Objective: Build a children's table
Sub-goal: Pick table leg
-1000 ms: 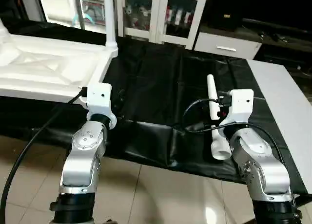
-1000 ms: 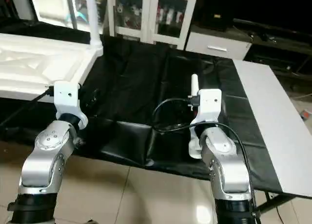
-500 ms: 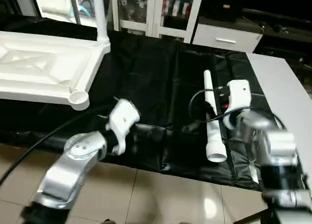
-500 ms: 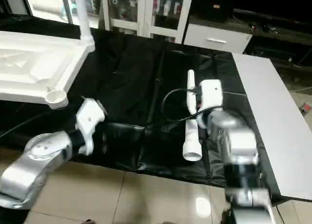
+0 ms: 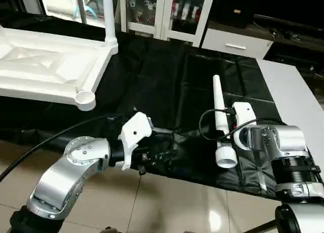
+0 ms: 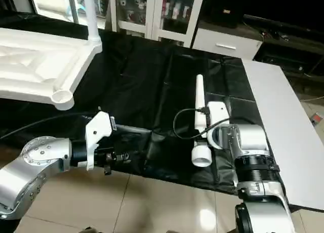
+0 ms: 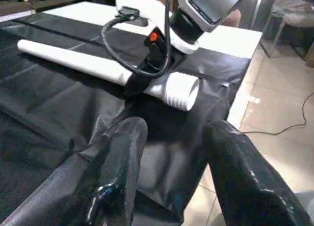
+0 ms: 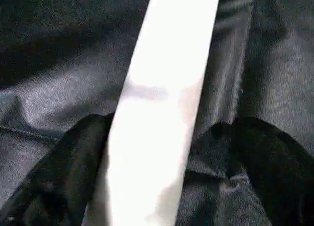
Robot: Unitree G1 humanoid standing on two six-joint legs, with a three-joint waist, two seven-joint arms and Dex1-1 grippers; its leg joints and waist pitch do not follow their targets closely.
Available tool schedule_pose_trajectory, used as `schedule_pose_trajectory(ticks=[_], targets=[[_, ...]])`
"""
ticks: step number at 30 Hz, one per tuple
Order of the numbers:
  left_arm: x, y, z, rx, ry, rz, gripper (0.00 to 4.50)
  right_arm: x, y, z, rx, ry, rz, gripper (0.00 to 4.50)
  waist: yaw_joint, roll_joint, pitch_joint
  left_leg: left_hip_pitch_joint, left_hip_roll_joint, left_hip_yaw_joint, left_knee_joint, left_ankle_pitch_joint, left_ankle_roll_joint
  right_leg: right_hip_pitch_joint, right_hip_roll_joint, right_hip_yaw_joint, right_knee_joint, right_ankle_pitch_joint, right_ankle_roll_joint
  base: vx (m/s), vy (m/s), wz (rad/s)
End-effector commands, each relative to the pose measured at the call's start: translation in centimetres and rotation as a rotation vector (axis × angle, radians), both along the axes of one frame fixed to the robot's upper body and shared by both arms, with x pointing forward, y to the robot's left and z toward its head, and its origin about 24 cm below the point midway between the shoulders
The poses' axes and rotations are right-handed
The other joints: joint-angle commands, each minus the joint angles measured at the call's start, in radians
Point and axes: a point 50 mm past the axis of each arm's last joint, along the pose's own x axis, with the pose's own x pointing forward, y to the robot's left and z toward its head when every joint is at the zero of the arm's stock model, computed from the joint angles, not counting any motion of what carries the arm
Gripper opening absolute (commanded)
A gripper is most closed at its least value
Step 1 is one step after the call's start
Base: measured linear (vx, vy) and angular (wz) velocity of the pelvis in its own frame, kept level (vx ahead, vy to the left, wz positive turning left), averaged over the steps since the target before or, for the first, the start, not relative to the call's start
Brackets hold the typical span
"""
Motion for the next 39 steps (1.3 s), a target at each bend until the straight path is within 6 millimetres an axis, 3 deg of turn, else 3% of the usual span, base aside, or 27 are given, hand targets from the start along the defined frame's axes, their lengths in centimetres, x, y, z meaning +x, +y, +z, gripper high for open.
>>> schedule_pose_trajectory(ticks=[1, 10, 11, 14, 16, 26, 30, 39], targets=[[-0.1, -0.4, 0.6, -0.001, -0.023, -0.021, 2.29, 0.3, -0.9, 1.0, 0.002, -0.021, -0.026, 3.94, 0.002, -0.001, -0.057, 0.013, 0.024, 0.003, -0.079, -0.165, -0.048, 0.045, -0.032, 0.034, -0.072, -0.232, -0.113, 0.0, 0.0, 0.0], [-0.2, -0.7, 0.7, -0.009, -0.023, -0.006, 2.29, 0.0, -1.7, 2.1, 0.092, -0.01, -0.043, 3.11, 0.001, -0.008, -0.06, 0.012, 0.024, 0.003, -0.077, -0.153, -0.051, 0.044, -0.027, 0.032, -0.071, -0.225, -0.104, 0.0, 0.0, 0.0], [-0.3, -0.9, 0.7, -0.01, -0.024, -0.007, 2.29, -0.1, -1.8, 2.2, 0.104, -0.011, -0.04, 3.05, -0.002, -0.018, -0.06, 0.012, 0.024, 0.005, -0.075, -0.144, -0.045, 0.043, -0.027, 0.033, -0.072, -0.216, -0.104, 0.0, 0.0, 0.0], [-0.5, -1.2, 0.7, -0.017, -0.023, -0.009, 2.29, -0.3, -2.1, 2.3, 0.126, -0.005, -0.035, 2.79, 0.0, -0.017, -0.062, 0.013, 0.026, 0.004, -0.074, -0.129, -0.041, 0.044, -0.029, 0.032, -0.068, -0.209, -0.109, 0.0, 0.0, 0.0], [-0.6, -1.5, 0.5, -0.025, -0.022, -0.003, 2.29, -0.8, -2.3, 2.2, 0.142, 0.01, -0.024, 2.6, -0.003, -0.025, -0.06, 0.011, 0.026, 0.006, -0.073, -0.124, -0.04, 0.043, -0.026, 0.032, -0.07, -0.2, -0.108, 0.0, 0.0, 0.0], [-0.8, -2.3, 0.4, -0.038, -0.015, 0.002, 2.29, -2.1, -2.5, 1.2, 0.187, 0.073, 0.018, 1.78, -0.009, -0.04, -0.06, 0.011, 0.027, 0.002, -0.071, -0.15, -0.051, 0.042, -0.027, 0.032, -0.076, -0.244, -0.091, 0.0, 0.0, 0.0], [-0.8, -2.5, 0.4, -0.035, -0.016, 0.01, 2.29, -2.0, -2.2, 1.3, 0.188, 0.046, 0.052, 1.65, -0.014, -0.048, -0.061, 0.008, 0.027, -0.001, -0.071, -0.154, -0.051, 0.042, -0.029, 0.03, -0.078, -0.274, -0.082, 0.0, 0.0, 0.0], [-0.6, -2.4, 0.4, -0.019, -0.018, 0.017, 2.29, -1.9, -2.0, 0.4, 0.16, 0.083, 0.059, 1.65, -0.016, -0.043, -0.061, 0.01, 0.027, -0.002, -0.071, -0.16, -0.061, 0.04, -0.025, 0.03, -0.077, -0.246, -0.092, 0.0, 0.0, 0.0]])
